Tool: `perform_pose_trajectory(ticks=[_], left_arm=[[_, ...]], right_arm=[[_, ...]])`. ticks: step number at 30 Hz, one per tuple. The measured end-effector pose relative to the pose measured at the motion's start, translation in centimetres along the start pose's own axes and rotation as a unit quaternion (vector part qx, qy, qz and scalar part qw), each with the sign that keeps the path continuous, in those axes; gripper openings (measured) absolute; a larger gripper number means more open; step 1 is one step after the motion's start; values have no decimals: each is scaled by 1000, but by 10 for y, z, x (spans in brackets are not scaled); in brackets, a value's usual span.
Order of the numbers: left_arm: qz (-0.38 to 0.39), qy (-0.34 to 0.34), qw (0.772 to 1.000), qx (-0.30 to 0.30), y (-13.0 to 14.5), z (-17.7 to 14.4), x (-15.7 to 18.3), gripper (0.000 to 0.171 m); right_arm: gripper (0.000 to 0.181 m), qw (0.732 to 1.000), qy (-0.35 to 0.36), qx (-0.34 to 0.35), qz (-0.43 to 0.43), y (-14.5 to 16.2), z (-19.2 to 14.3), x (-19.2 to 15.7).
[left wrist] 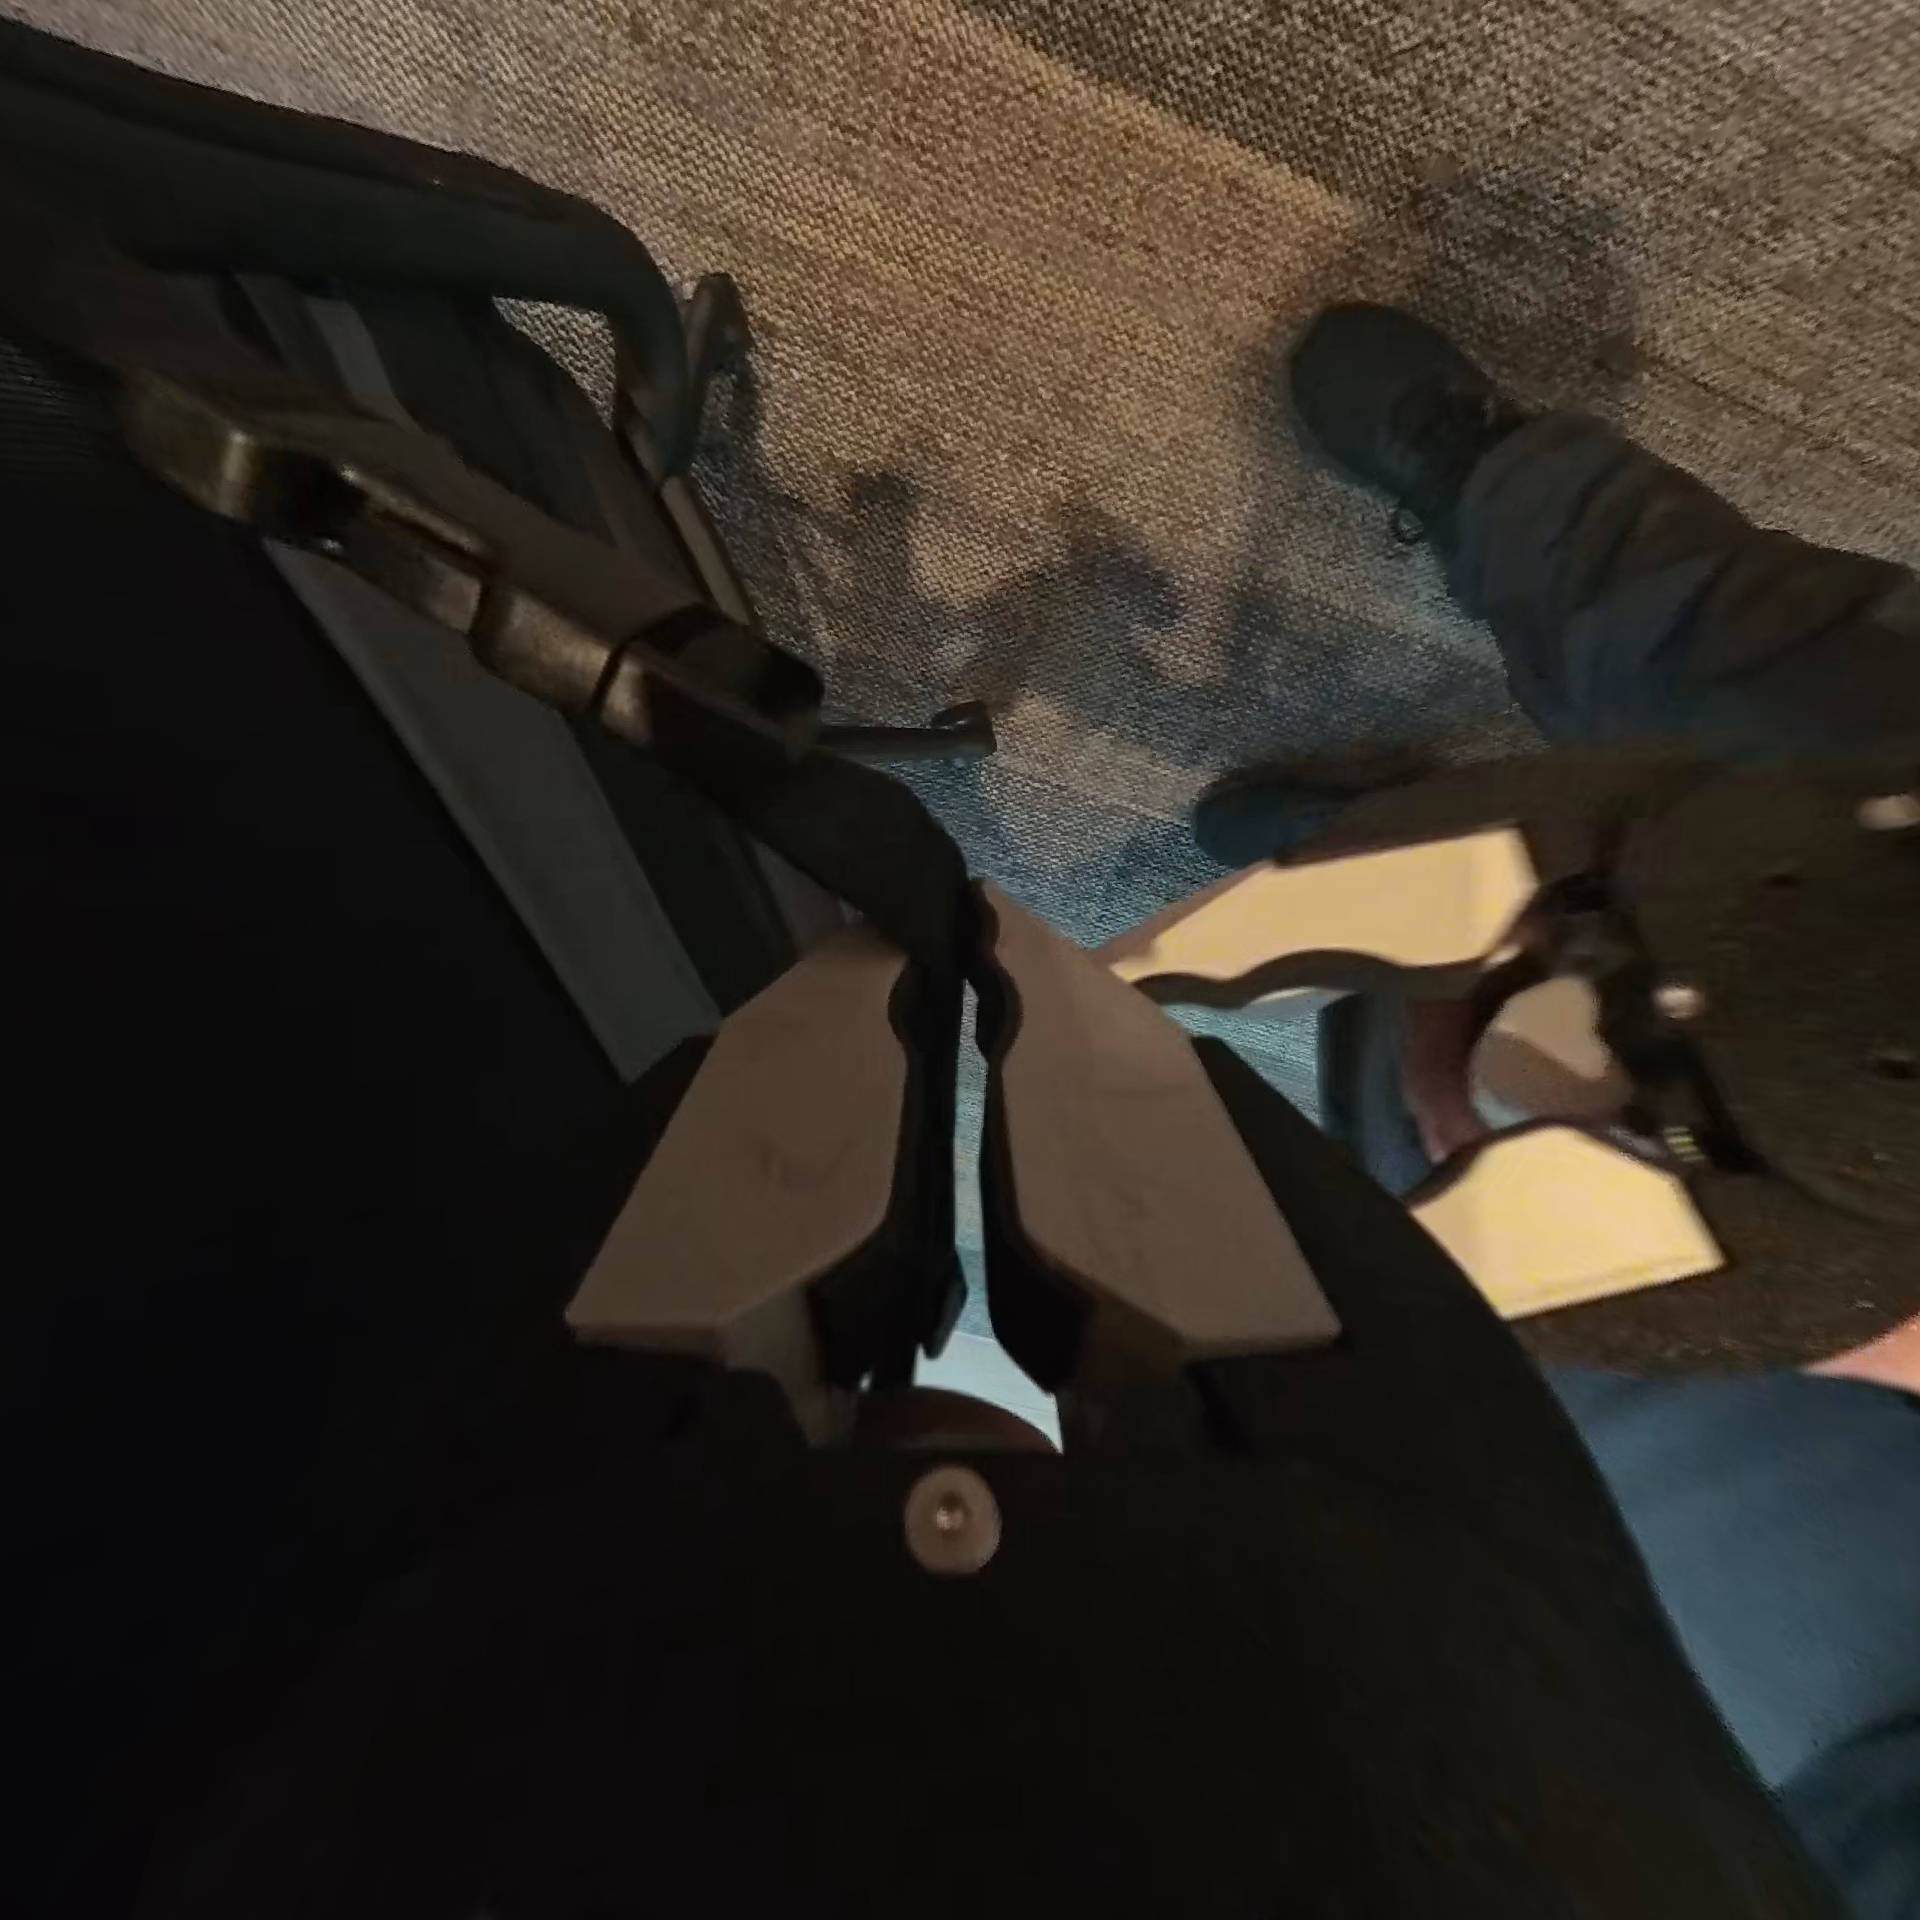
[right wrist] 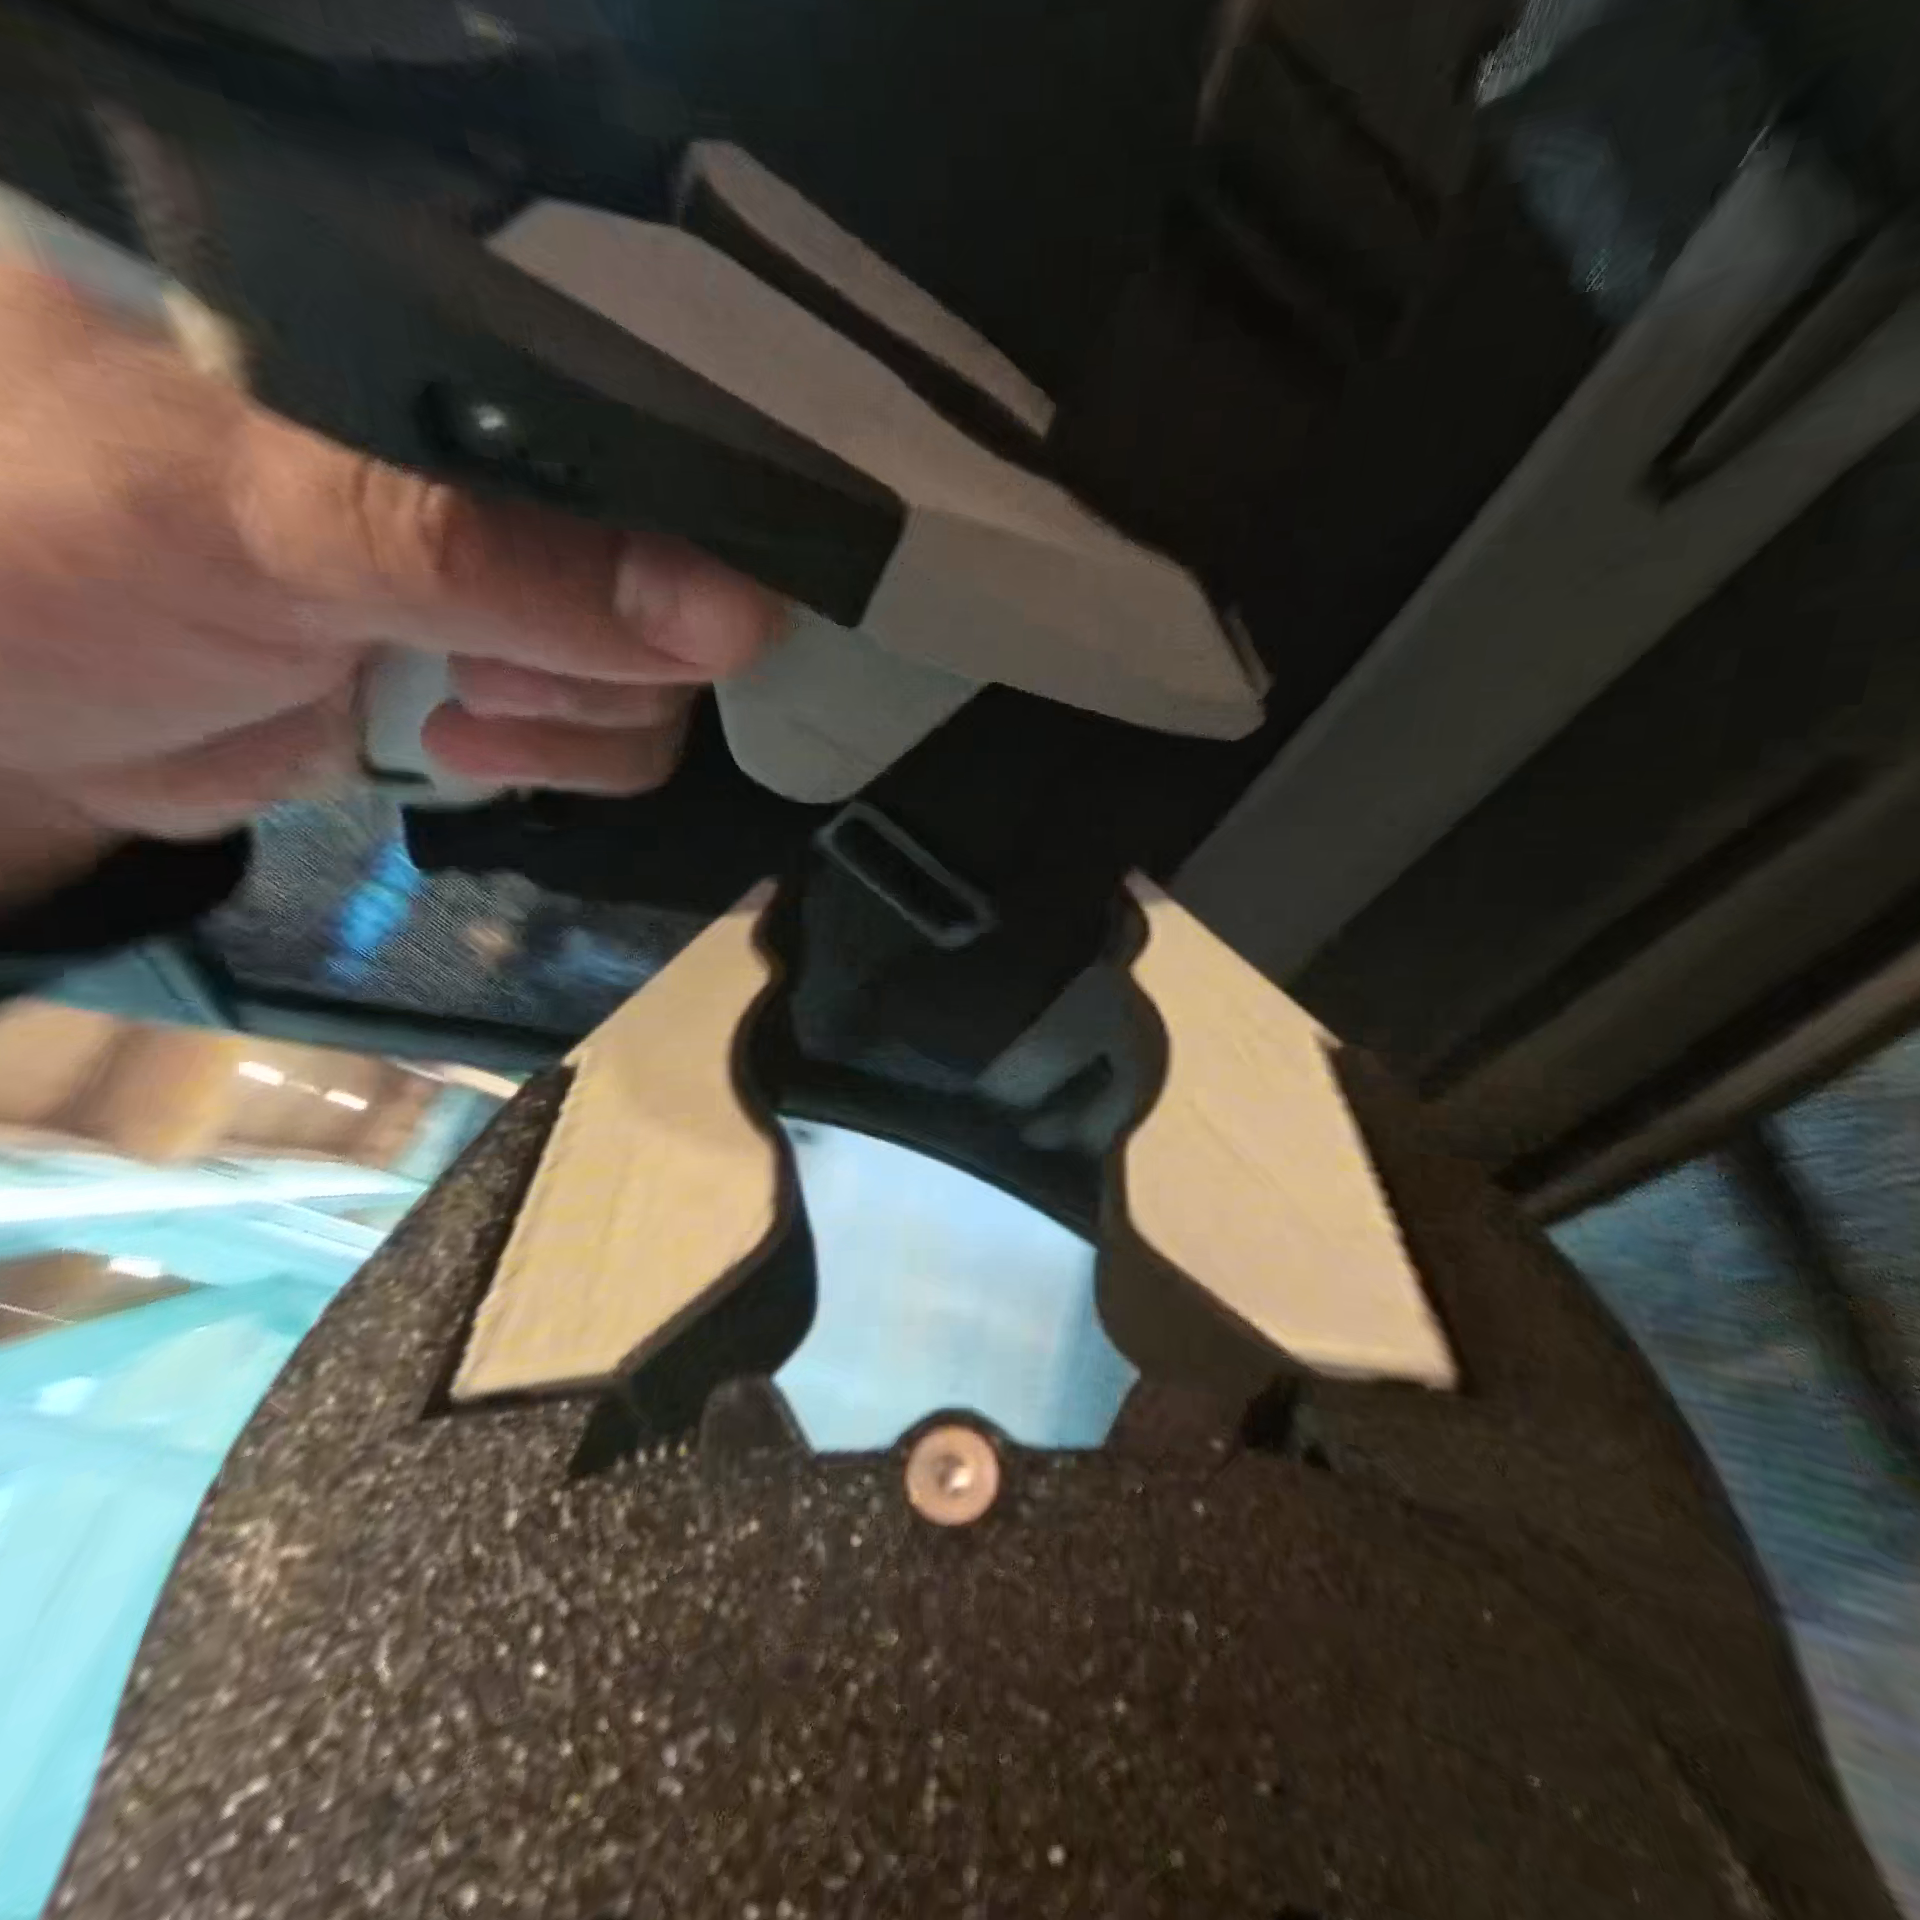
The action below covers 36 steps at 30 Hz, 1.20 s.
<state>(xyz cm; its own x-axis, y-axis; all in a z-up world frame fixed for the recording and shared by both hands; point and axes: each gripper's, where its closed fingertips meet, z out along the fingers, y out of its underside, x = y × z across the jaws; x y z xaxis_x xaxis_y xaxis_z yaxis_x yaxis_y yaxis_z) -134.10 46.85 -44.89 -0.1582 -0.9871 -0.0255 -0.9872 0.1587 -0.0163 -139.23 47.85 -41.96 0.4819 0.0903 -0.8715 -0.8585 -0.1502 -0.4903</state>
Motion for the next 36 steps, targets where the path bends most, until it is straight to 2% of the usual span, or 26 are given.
perform_pose_trajectory(ticks=[2,5,7,10,15,23,31,34,36], left_arm=[[-3,13,1000,-9,-4,1,2,0],[10,10,1000,-19,-9,1,2,0],[20,-3,1000,-23,-11,2,-1,0],[15,-10,1000,-23,-12,3,-5,0],[11,-13,1000,-25,-12,1,-7,0],[12,-25,1000,-14,-14,0,-11,0],[20,-34,999,-25,-13,6,-15,0],[32,-35,998,-29,-11,6,-14,0],[39,-40,998,-25,-8,5,-12,0]], right_arm=[[64,995,-30,31,89,-5,9,-6],[73,983,-41,40,175,5,19,-2],[66,975,-45,50,211,10,22,-1],[65,967,-43,71,241,5,25,-5],[51,943,-60,98,313,-4,35,-6],[44,947,-58,96,300,-11,43,-7],[44,962,-53,61,262,11,53,-23],[44,960,-77,66,262,-1,45,-18],[43,959,-101,40,263,-3,36,-10]])
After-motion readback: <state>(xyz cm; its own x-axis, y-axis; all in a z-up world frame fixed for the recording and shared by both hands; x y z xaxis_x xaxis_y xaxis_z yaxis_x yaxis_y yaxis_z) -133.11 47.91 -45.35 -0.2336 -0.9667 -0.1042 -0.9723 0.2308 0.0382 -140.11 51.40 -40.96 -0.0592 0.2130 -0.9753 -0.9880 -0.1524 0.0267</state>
